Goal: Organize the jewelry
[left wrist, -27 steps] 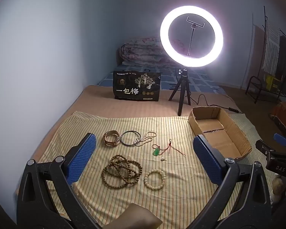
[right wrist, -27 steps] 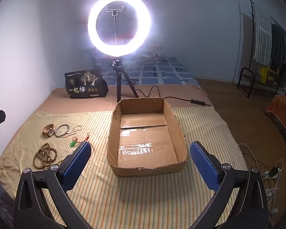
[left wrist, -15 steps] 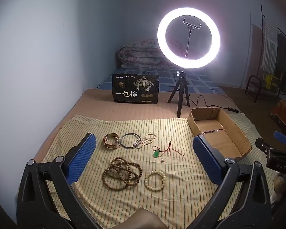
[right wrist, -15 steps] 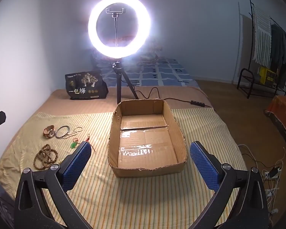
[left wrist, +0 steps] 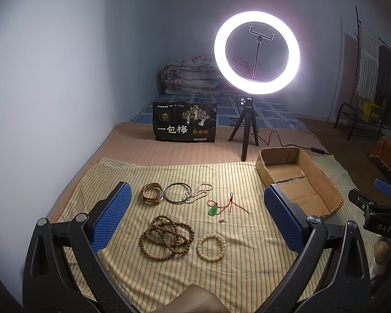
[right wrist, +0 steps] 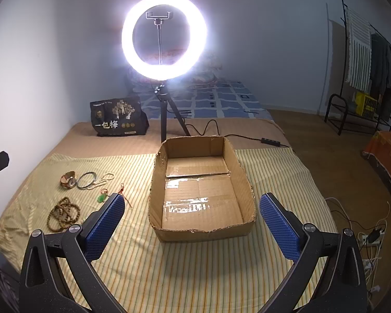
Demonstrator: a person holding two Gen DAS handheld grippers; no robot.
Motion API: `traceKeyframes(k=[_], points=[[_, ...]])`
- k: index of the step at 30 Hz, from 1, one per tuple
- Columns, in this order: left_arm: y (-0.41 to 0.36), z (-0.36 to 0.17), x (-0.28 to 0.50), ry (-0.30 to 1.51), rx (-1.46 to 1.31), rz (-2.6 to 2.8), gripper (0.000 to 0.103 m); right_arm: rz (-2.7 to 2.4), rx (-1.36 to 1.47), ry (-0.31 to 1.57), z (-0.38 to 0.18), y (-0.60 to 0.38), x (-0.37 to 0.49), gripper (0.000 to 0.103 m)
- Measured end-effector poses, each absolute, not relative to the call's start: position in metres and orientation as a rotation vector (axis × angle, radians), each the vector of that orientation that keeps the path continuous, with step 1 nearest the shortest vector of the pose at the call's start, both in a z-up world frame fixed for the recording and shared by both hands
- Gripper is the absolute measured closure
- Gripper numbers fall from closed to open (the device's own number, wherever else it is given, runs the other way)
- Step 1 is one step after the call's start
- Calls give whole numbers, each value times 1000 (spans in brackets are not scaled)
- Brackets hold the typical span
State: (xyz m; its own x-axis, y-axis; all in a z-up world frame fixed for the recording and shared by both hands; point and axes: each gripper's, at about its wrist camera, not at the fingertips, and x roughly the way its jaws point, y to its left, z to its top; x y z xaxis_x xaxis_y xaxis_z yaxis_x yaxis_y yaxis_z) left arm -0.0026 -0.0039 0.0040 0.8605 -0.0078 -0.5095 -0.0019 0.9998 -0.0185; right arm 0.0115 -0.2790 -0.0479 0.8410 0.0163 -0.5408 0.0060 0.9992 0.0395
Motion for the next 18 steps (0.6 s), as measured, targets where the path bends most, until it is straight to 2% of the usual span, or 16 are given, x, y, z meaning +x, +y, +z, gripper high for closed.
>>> traceKeyframes(k=[18], points=[[-5, 3, -3, 533, -18, -4, 0, 10, 42, 571, -49, -279, 7, 0]])
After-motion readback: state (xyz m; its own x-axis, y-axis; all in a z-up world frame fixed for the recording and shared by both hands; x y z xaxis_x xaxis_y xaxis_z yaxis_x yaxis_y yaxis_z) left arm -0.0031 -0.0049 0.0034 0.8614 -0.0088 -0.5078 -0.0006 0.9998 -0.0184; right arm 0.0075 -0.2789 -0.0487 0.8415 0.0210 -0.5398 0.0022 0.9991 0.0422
